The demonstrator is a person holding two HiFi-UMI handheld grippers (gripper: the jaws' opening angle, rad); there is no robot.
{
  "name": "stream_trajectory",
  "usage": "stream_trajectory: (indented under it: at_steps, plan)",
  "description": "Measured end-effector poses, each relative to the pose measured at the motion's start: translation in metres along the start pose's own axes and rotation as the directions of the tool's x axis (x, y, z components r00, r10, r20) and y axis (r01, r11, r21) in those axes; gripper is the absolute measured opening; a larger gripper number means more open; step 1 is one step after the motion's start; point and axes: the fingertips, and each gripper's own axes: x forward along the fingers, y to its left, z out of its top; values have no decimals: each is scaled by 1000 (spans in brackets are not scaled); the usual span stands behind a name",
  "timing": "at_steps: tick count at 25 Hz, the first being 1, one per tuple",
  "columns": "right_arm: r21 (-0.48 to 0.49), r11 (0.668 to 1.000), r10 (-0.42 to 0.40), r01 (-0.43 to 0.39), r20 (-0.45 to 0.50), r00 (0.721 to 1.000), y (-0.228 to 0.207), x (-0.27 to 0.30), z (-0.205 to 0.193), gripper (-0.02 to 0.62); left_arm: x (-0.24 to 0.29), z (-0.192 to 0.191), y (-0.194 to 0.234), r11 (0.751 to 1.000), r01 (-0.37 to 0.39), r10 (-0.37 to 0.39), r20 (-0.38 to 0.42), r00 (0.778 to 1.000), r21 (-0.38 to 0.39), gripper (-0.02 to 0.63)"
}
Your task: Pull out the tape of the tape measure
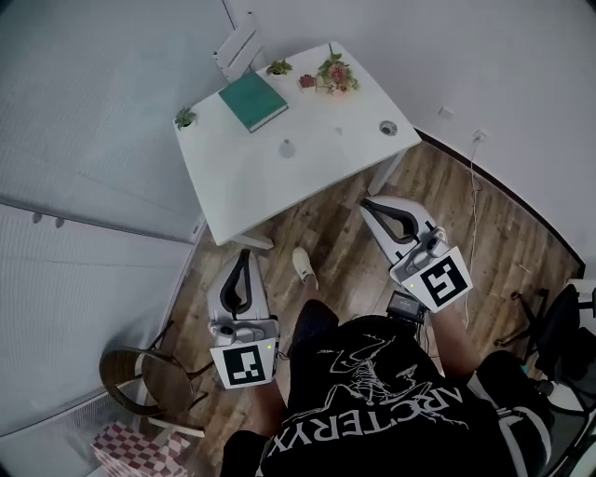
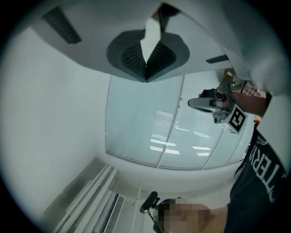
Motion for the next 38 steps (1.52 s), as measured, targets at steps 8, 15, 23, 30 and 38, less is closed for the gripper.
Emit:
stream_trajectory:
  at_steps: [8,15,23,30,38]
  plan:
    - [38,995,-91,92,-36,995,-81,130,6,9,127,-5,102,993,106,-107,-18,994,-61,12]
    - [64,989,-130,134,-75,989,-122,189,-7,11,190,-25,146,987,129,-134,-49,990,-97,12]
    - [92,989,-104,115,-118,987,-157,222,-40,11,217,-39,150,995,71,-78,-110,991,-70,12]
    - [145,986,-68,81,-93,993,-175,243,-58,72,234,-39,145,997,41,-48,-119,992,-60,12]
    - [187,980,-11,66,-281,960,-143,301,-189,443,228,-44,149,998,-9,0,-159,987,-59,12]
